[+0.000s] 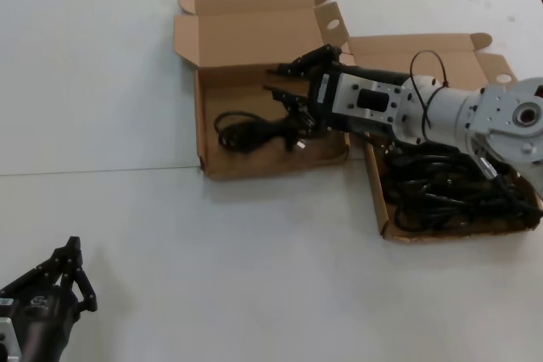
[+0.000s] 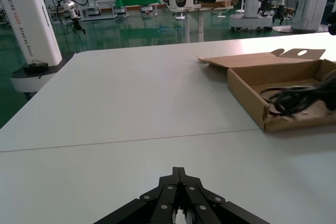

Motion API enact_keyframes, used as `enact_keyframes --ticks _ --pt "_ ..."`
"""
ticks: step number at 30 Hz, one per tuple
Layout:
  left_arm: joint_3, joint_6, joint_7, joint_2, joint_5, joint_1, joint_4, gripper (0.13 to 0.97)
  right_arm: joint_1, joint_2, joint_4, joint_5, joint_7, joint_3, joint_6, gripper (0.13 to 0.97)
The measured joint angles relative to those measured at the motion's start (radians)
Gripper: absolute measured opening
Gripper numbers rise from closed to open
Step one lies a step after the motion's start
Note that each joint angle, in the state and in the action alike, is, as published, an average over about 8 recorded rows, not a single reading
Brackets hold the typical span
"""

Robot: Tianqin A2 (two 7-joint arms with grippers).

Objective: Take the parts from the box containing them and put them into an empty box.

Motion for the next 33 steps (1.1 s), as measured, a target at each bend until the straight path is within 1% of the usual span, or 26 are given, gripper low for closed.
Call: enact_keyframes --ticks 6,8,11,14,15,23,24,28,32,33 --pt "0.000 0.000 0.000 0.000 0.000 0.000 0.000 0.156 -0.007 0.010 0.015 0.016 0.000 0.002 0.005 0.236" --pt "0.000 0.000 0.000 0.000 0.000 0.000 0.000 0.156 -0.018 0.016 0.033 0.022 0.000 0.014 0.004 0.269" --pt "0.000 0.000 0.000 0.000 0.000 0.000 0.000 0.156 -0.047 0.030 0.081 0.025 0.000 0.042 0.008 0.318" --pt "0.000 0.000 0.000 0.000 0.000 0.000 0.000 0.156 -0.095 0.053 0.157 0.021 0.000 0.073 0.021 0.368" --pt "0.000 0.000 0.000 0.000 0.000 0.000 0.000 0.156 -0.115 0.062 0.187 0.018 0.000 0.083 0.027 0.368" --pt "0.000 0.000 0.000 0.000 0.000 0.000 0.000 0.156 -0.284 0.116 0.396 0.010 0.000 0.151 0.073 0.566" --pt "0.000 0.000 0.000 0.000 0.000 0.000 0.000 0.156 -0.303 0.119 0.414 0.013 0.000 0.159 0.076 0.566" --pt "0.000 0.000 0.000 0.000 0.000 0.000 0.000 0.156 -0.355 0.124 0.460 0.025 0.000 0.183 0.087 0.664" --pt "0.000 0.000 0.000 0.000 0.000 0.000 0.000 0.161 -0.371 0.125 0.473 0.030 0.000 0.192 0.090 0.763" --pt "0.000 0.000 0.000 0.000 0.000 0.000 0.000 0.164 -0.372 0.125 0.474 0.030 0.000 0.192 0.090 0.763"
